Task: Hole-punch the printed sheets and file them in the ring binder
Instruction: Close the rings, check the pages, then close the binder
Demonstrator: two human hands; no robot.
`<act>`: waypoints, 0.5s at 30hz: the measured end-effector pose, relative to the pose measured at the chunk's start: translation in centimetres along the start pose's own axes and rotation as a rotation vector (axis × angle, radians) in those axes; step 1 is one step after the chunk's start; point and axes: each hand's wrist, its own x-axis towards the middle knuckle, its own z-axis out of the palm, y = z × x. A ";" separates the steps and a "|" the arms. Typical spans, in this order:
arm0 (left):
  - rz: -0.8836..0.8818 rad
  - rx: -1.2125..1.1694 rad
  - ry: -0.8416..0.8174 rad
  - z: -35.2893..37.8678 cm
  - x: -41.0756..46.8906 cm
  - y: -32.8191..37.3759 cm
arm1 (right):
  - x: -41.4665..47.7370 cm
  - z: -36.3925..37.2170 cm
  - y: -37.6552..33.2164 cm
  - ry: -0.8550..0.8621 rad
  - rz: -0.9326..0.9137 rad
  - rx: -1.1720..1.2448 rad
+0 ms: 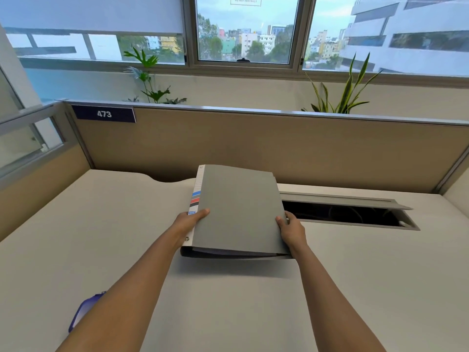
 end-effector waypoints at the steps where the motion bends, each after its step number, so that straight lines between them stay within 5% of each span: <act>1: -0.004 0.009 0.002 -0.3 0.7 -0.3 | 0.3 0.6 0.1 0.000 -0.003 0.001; 15: -0.013 0.073 0.042 -4.3 5.6 -1.4 | 2.4 5.7 -0.9 0.002 -0.071 -0.017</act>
